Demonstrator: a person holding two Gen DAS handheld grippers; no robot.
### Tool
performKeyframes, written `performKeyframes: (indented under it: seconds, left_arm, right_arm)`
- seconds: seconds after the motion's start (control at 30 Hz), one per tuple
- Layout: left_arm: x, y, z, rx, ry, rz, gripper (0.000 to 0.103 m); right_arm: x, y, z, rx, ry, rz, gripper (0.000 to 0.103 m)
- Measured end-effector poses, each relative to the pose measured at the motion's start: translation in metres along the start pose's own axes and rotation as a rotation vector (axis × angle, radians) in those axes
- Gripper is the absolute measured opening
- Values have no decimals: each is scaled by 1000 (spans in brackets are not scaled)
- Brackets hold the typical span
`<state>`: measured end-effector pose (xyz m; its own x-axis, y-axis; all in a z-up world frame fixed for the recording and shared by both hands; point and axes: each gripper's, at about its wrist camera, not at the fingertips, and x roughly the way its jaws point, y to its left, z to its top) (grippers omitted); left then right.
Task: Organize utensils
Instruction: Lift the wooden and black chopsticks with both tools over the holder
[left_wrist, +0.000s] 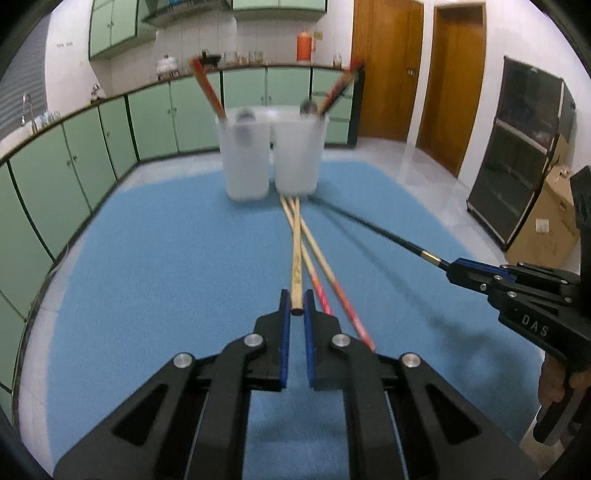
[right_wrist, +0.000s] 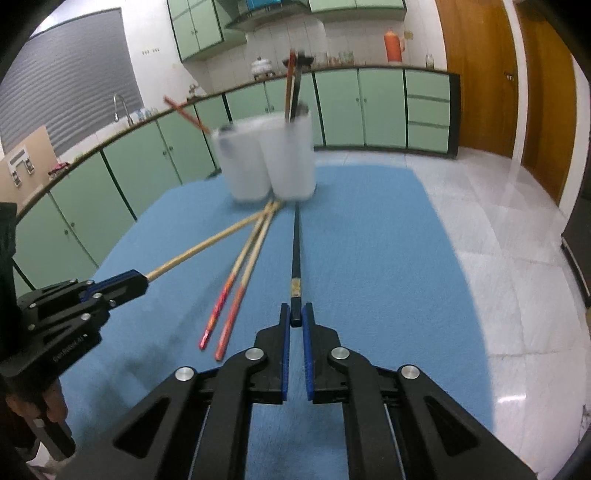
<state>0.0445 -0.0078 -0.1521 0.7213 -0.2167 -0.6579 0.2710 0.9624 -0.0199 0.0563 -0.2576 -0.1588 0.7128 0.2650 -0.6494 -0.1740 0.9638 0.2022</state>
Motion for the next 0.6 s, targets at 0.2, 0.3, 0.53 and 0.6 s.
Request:
performKeyframes:
  seconds: [0.2, 0.3, 0.53, 0.6]
  left_arm:
    - [-38, 3, 35, 1, -116, 3, 6]
    - [-58, 4, 55, 0, -186, 1, 6]
    - [-80, 2, 91, -5, -290, -13, 6]
    - [-80, 1, 99, -1, -304, -10, 6]
  right_arm:
    - [-32, -3, 31, 3, -100, 4, 6]
    - [-43, -3, 48, -2, -143, 9, 6]
    - [-54, -2, 88, -20, -193, 17, 6]
    - [-54, -1, 98, -23, -194, 25, 6]
